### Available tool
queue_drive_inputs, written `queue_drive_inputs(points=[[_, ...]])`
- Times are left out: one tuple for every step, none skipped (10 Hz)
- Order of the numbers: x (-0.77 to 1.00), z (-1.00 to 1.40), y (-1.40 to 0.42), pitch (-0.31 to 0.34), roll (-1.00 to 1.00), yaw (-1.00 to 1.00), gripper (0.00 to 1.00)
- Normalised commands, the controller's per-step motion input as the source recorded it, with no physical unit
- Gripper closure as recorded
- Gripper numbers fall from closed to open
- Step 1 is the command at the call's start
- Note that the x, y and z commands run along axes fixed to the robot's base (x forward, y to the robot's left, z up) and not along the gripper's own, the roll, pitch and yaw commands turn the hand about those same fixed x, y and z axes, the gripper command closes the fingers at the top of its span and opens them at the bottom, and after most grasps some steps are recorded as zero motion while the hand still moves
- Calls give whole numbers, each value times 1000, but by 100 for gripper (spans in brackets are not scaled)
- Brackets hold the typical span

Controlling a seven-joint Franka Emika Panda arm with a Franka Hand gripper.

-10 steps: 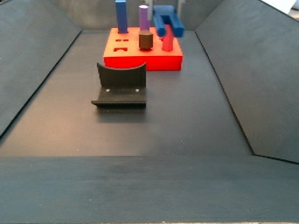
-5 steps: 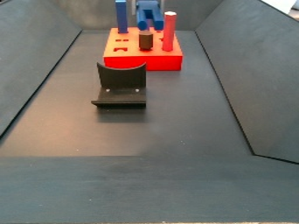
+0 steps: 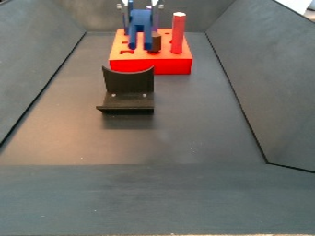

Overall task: Pick up the square-circle object. Move up. Place the square-circle object on the fixture. Regrasp the square-circle object. Move to above the board. Insert the square-circle object.
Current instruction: Place the square-circle object on the fixture.

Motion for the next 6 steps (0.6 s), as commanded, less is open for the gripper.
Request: queue_drive_inputs(points=[[487, -49, 16, -28, -1000, -150, 100], [419, -36, 30, -14, -1000, -144, 100], [356, -33, 34, -2, -1000, -139, 100], [295, -29, 37, 8, -1000, -137, 100], [234, -24, 44, 18, -842, -117, 100], [156, -22, 48, 25, -611, -91, 100]])
